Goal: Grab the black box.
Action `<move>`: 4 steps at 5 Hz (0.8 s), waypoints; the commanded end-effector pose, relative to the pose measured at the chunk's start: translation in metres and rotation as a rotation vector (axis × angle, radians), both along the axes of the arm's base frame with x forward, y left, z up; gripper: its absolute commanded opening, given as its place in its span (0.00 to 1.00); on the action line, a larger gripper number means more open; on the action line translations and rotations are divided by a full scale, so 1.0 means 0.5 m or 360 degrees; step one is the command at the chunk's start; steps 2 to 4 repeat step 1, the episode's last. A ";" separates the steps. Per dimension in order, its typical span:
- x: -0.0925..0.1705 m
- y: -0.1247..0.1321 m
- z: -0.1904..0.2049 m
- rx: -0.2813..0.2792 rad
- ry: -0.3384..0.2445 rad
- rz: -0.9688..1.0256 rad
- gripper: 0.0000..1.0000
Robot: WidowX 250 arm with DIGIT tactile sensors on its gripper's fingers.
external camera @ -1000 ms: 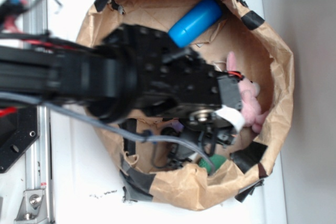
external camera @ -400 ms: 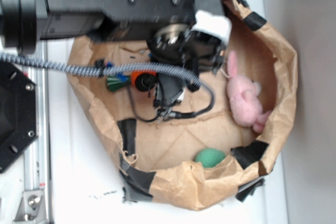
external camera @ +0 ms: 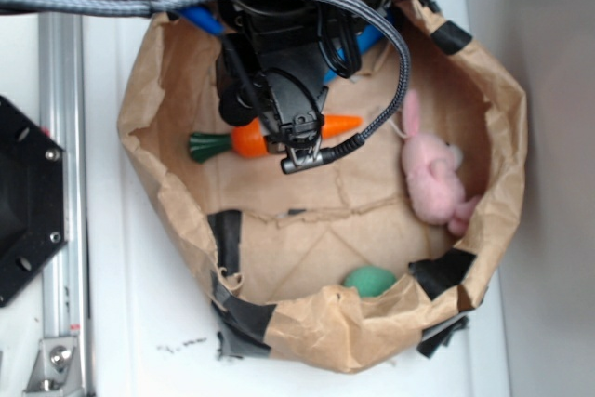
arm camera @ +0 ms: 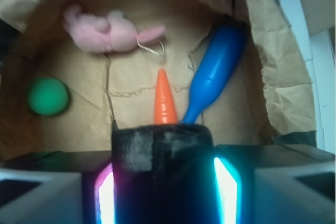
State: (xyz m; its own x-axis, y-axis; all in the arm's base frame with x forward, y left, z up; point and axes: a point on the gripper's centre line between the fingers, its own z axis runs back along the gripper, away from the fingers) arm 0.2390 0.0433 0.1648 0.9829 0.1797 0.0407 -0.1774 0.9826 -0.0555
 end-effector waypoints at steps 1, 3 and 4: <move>0.013 -0.046 0.064 0.0108 -0.0167 0.0034 0.00; 0.013 -0.046 0.064 0.0108 -0.0167 0.0034 0.00; 0.013 -0.046 0.064 0.0108 -0.0167 0.0034 0.00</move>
